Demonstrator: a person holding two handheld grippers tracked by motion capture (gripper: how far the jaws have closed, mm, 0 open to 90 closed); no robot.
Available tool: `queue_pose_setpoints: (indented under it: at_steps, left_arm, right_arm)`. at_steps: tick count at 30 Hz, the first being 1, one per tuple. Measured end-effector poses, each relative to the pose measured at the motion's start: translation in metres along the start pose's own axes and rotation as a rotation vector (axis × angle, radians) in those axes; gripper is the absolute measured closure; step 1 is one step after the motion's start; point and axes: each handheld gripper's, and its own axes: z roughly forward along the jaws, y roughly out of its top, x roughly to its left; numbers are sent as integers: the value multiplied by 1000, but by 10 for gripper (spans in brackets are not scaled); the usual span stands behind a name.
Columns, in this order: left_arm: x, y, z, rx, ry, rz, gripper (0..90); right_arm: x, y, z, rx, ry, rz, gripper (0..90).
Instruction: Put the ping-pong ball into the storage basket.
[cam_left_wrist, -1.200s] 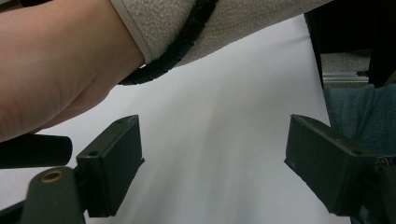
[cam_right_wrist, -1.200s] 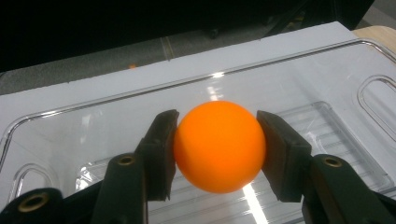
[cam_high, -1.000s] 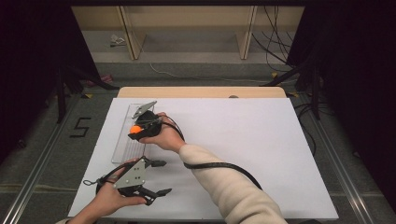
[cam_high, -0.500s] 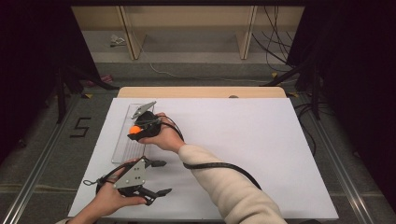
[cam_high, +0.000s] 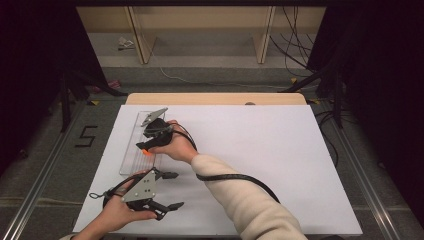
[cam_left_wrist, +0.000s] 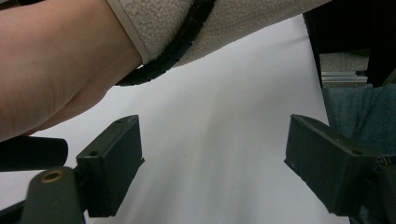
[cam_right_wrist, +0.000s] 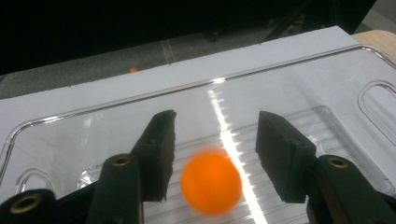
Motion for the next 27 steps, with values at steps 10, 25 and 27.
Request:
queue_pose_setpoints:
  at_steps: [10,25,27]
  left_arm:
    - [0,0,0,1,-1,1,183]
    - [0,0,0,0,0,-2,182]
    - [0,0,0,1,1,-2,182]
  right_arm:
    - [0,3,-6,-29,-5,-13,292]
    - [-3,-4,-27,-71,-37,-15,161]
    - [-4,-6,-30,-68,-43,-13,161]
